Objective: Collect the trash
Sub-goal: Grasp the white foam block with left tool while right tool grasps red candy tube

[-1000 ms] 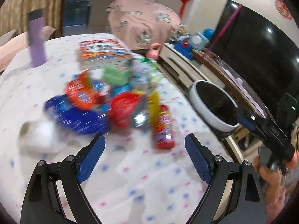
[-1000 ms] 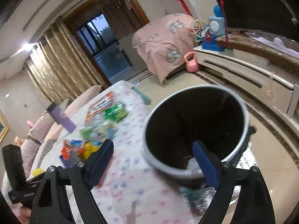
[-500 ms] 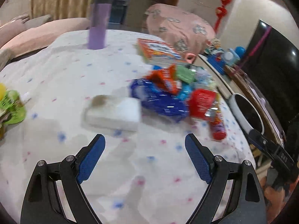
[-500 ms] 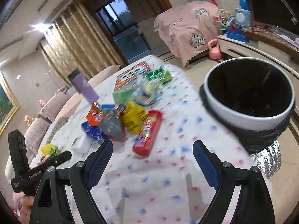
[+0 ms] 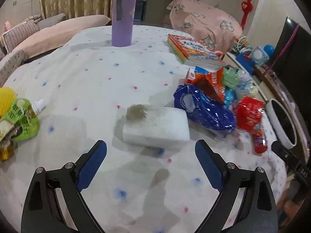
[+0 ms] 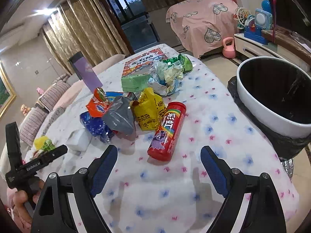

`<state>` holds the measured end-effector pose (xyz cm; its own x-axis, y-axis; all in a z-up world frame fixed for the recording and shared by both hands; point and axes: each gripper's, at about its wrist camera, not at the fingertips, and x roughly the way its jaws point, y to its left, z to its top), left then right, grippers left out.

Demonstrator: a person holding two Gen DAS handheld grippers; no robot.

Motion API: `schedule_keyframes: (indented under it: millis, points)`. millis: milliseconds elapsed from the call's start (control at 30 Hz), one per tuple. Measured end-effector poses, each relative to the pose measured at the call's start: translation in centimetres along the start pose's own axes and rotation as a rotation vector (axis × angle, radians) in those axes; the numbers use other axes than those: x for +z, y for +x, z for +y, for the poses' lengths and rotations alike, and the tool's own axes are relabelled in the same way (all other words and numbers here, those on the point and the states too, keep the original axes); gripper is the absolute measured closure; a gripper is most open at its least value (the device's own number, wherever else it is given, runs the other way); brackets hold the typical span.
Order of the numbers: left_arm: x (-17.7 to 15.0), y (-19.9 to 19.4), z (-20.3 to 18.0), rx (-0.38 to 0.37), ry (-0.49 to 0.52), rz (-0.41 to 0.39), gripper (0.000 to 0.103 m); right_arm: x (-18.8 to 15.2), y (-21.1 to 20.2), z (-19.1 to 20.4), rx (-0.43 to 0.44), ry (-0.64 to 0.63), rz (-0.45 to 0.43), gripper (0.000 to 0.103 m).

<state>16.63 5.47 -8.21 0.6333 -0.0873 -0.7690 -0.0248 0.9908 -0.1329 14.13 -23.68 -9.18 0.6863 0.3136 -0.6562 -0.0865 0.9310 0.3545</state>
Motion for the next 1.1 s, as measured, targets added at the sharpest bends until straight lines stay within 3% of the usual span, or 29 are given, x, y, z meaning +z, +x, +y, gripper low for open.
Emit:
schedule_keyframes:
  millis: [133,300,367,400,433,500,567,767,1100]
  points:
    - [0.4,1.7,-0.5,0.058,0.027,0.026,0.006,0.5,1.3,0.4,-0.032,-0.024,0.014,0.014]
    - [0.6,3.1,-0.3,0.055,0.014,0.041,0.0,1.2,3.4,1.1,-0.093,-0.066,0.045,0.015]
    - [0.6,3.2,-0.4,0.033,0.013,0.039,0.0,1.2,4.3,1.1,-0.101,-0.064,0.066,0.023]
    - [0.6,3.2,-0.6,0.037,0.021,0.034,0.0,1.2,4.6,1.1,-0.105,-0.064,0.075,0.04]
    - [0.5,3.2,-0.7,0.033,0.03,0.03,0.003,1.1,4.9,1.0,-0.117,-0.061,0.086,0.059]
    - [0.5,3.0,-1.0,-0.007,0.04,0.029,0.021,1.0,4.6,0.7,-0.102,-0.053,0.079,0.062]
    - [0.4,2.7,-1.4,-0.082,0.044,0.033,0.052,0.9,4.1,0.5,-0.087,-0.051,0.075,0.065]
    - [-0.4,1.0,-2.2,-0.132,0.049,0.016,0.065,0.0,1.6,-0.5,-0.034,-0.02,0.047,0.069]
    - [-1.5,-3.8,-3.2,-0.226,0.051,-0.04,0.068,-0.8,-2.0,-1.0,0.017,-0.004,-0.006,0.072]
